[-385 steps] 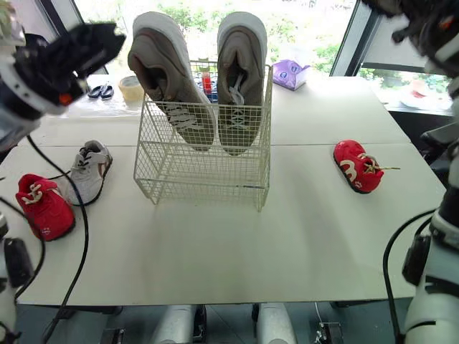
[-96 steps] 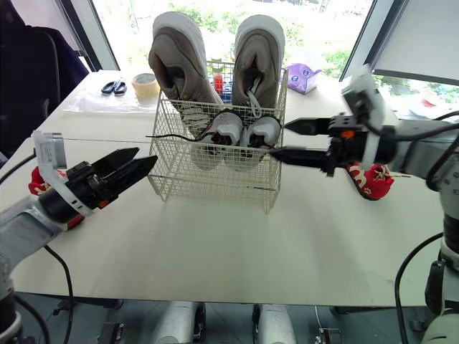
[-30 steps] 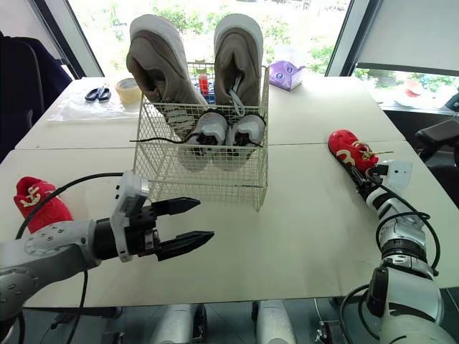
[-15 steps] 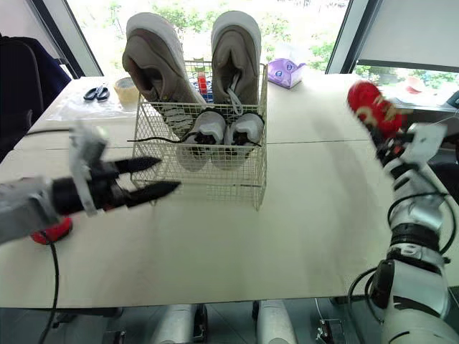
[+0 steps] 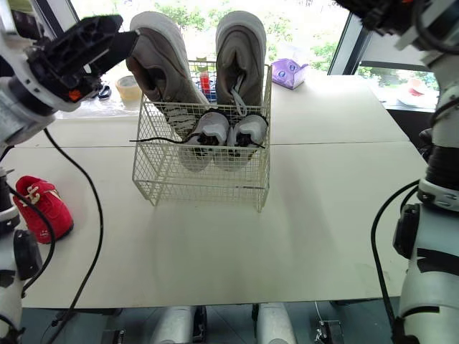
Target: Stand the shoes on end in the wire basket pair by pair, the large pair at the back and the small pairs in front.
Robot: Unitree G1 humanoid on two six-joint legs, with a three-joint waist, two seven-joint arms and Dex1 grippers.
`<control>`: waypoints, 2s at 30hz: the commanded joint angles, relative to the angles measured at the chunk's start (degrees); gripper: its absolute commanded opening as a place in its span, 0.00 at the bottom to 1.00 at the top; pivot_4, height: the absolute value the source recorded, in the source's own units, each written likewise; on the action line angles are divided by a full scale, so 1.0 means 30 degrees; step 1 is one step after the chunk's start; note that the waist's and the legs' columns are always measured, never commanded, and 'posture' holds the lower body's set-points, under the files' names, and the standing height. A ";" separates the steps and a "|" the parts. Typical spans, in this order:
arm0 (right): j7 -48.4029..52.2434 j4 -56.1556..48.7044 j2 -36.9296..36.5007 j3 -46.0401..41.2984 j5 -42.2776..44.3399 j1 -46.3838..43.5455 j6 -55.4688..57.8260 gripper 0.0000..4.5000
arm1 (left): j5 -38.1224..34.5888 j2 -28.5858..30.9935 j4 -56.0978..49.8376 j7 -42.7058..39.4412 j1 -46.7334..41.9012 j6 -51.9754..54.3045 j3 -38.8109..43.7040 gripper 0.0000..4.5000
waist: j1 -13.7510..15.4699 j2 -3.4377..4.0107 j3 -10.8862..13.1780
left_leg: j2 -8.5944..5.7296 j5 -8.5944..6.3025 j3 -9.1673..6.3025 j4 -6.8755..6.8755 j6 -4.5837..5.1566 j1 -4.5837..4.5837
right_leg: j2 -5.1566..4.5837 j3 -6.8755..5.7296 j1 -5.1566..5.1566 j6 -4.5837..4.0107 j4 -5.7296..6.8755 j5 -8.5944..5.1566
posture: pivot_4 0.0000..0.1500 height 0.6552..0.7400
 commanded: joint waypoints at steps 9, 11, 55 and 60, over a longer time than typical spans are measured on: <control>0.1205 -0.3126 0.0566 0.0899 -0.0215 0.0092 0.0389 0.38 | 0.3796 -0.1671 0.2773 -0.2979 -0.2664 -0.0130 0.0178 1.00 | -0.0010 -0.0006 0.0006 | 0.0000 0.0001 0.0003 -0.0004 -0.0001 0.0013 | -0.0005 -0.0008 -0.0005 0.0010 0.0021 0.0005 | 1.00 0.00; 0.1296 -0.3611 0.0738 0.1032 -0.0138 0.0298 0.0653 0.38 | 0.4822 -0.2131 0.3509 -0.3338 -0.3100 -0.0246 0.0012 1.00 | -0.0022 -0.0007 0.0005 | 0.0001 0.0001 0.0004 -0.0004 -0.0001 0.0027 | -0.0005 -0.0008 0.0005 0.0005 0.0023 0.0002 | 1.00 0.00; -1.5286 -0.9880 1.3956 -0.2439 1.5888 0.6447 0.5787 0.99 | 0.3171 -1.4436 -0.6268 0.5356 0.2610 -0.6555 0.0222 0.05 | 0.0036 -0.0017 0.0003 | -0.0006 0.0002 -0.0092 0.0049 0.0005 0.0023 | 0.0034 -0.0023 0.0072 0.0005 0.0025 0.0012 | 1.00 0.00; -1.4855 -0.9697 1.3761 -0.1971 1.5751 0.6182 0.5215 0.99 | 0.2952 -1.4673 -0.6118 0.5855 0.3107 -0.6963 0.0229 0.05 | 0.0003 -0.0018 0.0003 | -0.0012 0.0001 -0.0097 0.0048 0.0005 0.0014 | 0.0033 -0.0021 0.0082 0.0006 -0.0004 0.0012 | 1.00 0.00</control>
